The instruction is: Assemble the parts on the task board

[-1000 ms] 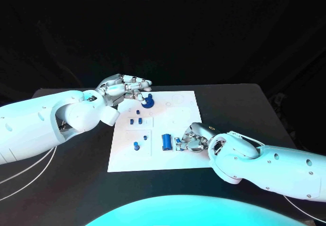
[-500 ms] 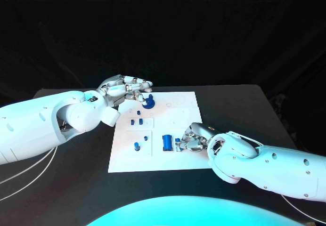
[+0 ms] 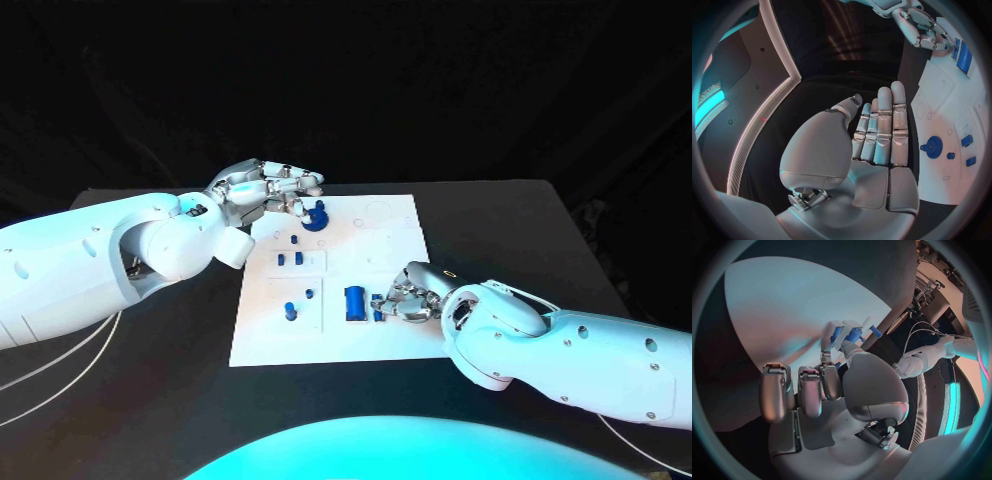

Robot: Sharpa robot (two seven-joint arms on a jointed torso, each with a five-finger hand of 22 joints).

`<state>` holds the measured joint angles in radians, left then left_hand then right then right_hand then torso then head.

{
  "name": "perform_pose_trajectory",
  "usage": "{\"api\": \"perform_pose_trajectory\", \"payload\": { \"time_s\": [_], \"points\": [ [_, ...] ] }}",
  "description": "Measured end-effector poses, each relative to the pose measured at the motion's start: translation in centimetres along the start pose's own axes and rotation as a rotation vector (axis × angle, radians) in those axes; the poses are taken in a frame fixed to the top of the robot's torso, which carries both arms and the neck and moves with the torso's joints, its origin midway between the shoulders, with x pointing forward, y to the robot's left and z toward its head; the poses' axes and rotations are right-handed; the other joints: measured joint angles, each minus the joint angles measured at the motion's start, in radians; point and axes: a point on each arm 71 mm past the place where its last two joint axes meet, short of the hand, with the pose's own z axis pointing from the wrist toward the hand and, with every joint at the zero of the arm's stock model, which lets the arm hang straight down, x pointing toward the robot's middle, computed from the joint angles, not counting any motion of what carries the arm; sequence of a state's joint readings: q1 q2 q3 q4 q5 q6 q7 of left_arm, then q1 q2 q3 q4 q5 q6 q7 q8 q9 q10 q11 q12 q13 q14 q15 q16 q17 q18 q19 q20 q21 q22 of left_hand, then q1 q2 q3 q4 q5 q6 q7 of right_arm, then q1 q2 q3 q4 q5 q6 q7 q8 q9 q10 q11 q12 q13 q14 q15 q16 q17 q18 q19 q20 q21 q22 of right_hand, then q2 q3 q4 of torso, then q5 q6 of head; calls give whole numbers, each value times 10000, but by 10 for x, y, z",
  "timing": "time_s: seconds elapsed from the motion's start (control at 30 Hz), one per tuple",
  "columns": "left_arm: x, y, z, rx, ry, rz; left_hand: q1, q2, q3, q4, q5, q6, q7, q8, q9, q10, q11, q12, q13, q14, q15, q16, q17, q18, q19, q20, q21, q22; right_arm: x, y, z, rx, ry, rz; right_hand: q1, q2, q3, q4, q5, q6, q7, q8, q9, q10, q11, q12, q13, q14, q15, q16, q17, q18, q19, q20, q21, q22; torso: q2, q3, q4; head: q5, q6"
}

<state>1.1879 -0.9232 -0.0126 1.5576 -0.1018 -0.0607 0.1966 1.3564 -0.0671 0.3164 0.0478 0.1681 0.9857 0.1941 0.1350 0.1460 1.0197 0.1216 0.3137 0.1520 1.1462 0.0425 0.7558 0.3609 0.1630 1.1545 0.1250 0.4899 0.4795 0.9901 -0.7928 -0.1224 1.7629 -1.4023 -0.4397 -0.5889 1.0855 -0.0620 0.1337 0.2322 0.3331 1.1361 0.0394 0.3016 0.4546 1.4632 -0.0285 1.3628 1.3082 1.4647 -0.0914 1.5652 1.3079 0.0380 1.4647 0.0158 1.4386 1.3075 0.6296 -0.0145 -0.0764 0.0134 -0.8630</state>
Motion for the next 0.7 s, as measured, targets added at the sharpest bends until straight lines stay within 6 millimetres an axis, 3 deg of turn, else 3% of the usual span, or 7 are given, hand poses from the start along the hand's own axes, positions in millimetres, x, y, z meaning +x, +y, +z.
{"api": "perform_pose_trajectory", "payload": {
  "time_s": [0.17, 0.3, 0.47, 0.53, 0.6, 0.7],
  "points": [
    [0, 0, 0, -5, -1, 1, 0, 0, 0, 0, 0, 0, 0, 0, -1, 0, 0, 0, 0, 0, 0, 0, 0, 1, 0, 0, 0, 0, -2, -5, -2, 76, -50, 3, 43, 43, -59, -62, 116, -37, -37, 71, 41, 0, 0, 0, 0, 0, 0, 0, -1, -1, 0, 0, 0, -1, 0, 5, -5, -10, -6],
    [0, 0, 0, -9, -6, 3, 0, 0, 0, 0, 0, 0, 0, 0, 0, 0, 0, 0, 0, 0, 0, 0, 0, 0, 0, 0, 0, 0, -4, -9, -6, 73, -93, 25, 439, 87, -60, -337, 116, -110, -75, 76, 78, 37, -37, 0, 0, 0, 0, 0, -1, -1, 23, -23, -18, -1, 0, 11, -8, -18, -7],
    [-1, 0, 0, -11, -22, 6, 0, 0, 0, 0, 0, 0, 0, 0, 0, 0, 0, 0, -11, 0, 0, 0, -6, 0, 0, 0, 1, -9, -7, -14, -11, -213, -201, 185, 1068, 81, -52, -732, -257, -526, 84, 40, 57, -123, 37, -527, 7, 0, 0, -240, -2, 0, 37, -37, -734, -2, -8, 12, -12, -12, 16],
    [-2, 0, 0, -4, -39, 11, 0, 0, 0, 0, 0, 0, 0, 0, 0, -8, 8, 1, -11, -21, 20, 0, -10, 0, 0, 0, 1, -9, -10, -18, -12, -478, -251, 473, 1274, 125, -29, -803, -292, -854, 235, -173, -47, -480, 146, -1108, 10, 35, 48, -575, -2, 7, 33, -33, -1596, 3, -24, 9, -18, -3, 53],
    [-3, 1, 0, 10, -68, 16, 0, 0, 0, 0, 0, 0, 0, 38, 0, -39, 39, 54, -11, -39, 39, 0, -11, 0, 0, 0, -28, -21, -12, -21, -13, -754, -231, 883, 1581, 202, 17, -937, -485, -1104, 385, -354, -142, -897, 274, -1790, 5, 15, 179, -889, -2, 249, 5, 86, -2593, 6, -48, 7, -34, 9, 79],
    [-6, 2, 1, 54, -170, 27, -85, -84, -105, 105, 0, 0, 0, 76, 12, -39, 39, 93, -10, -100, 23, 0, -46, 0, 0, 0, -114, -69, -20, -26, -9, -1203, -123, 1897, 2097, 321, 96, -1130, -1037, -1509, 668, -610, -286, -2540, 539, -4511, -1567, -59, 462, -2745, -249, 844, -616, 369, -6377, -262, -117, -10, -72, 23, 145]
  ]
}}
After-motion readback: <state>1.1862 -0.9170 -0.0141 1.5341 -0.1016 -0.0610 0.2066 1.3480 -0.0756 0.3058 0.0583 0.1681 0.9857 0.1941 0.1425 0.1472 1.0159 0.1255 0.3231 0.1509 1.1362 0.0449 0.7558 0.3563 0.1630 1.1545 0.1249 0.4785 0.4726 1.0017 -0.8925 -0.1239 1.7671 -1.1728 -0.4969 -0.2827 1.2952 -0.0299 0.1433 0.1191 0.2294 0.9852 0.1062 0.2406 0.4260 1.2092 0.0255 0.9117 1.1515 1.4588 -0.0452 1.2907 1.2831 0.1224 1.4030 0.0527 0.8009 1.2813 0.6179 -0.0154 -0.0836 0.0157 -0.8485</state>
